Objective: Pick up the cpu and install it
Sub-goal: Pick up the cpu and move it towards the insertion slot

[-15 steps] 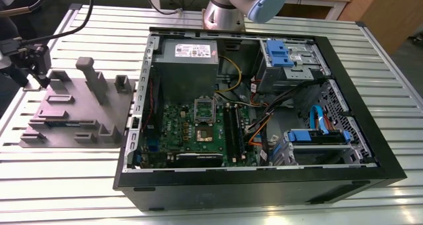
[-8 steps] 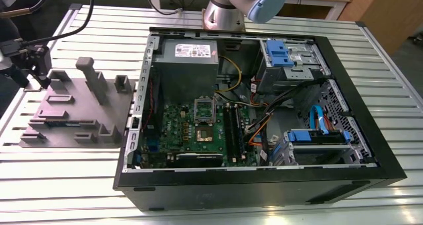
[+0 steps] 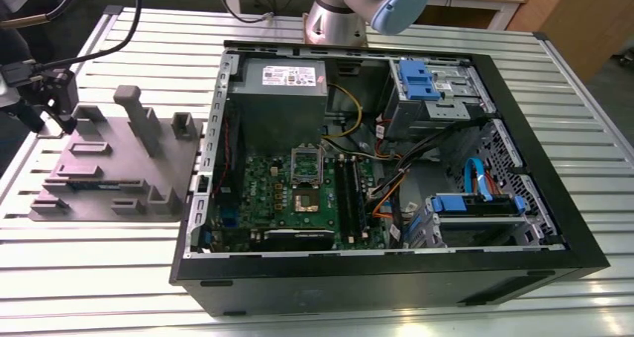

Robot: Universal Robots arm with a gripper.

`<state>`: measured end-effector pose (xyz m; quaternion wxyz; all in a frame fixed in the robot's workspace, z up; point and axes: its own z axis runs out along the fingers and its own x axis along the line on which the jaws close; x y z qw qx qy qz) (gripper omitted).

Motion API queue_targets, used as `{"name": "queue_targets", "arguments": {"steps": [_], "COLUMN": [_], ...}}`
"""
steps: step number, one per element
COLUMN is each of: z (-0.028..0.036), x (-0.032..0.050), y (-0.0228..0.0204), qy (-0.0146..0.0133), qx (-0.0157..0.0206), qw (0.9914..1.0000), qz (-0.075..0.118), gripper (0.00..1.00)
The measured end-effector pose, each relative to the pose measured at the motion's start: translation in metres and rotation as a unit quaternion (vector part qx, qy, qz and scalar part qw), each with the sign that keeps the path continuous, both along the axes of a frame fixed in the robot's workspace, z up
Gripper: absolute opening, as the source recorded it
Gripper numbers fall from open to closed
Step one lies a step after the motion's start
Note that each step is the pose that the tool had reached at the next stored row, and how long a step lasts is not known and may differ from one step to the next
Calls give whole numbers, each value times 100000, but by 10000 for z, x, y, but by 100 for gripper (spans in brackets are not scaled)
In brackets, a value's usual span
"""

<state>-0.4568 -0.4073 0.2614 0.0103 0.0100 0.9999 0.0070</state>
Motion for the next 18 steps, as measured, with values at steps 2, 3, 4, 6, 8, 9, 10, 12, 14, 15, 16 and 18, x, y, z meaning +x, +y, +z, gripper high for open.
{"name": "queue_targets", "arguments": {"steps": [2, 3, 4, 6, 8, 9, 10, 12, 14, 15, 16, 18], "z": [0, -1, -1, -1, -1, -30, -30, -32, -33, -33, -33, -34], "x": [0, 0, 0, 0, 0, 0, 0, 0, 0, 0, 0, 0], "y": [0, 0, 0, 0, 0, 0, 0, 0, 0, 0, 0, 0], "qy": [0, 0, -1, 1, 2, 0, 1, 0, 1, -1, 0, -1], "qx": [0, 0, 1, -1, -1, 0, 0, 0, 0, 0, 0, 0], "qw": [100000, 100000, 100000, 100000, 100000, 100000, 100000, 100000, 100000, 100000, 100000, 100000], "qz": [2, -1, -2, -1, -1, -1, 0, 0, -2, 0, -1, 0], "gripper": [47, 47, 47, 47, 47, 47, 47, 47, 47, 47, 47, 47]}}
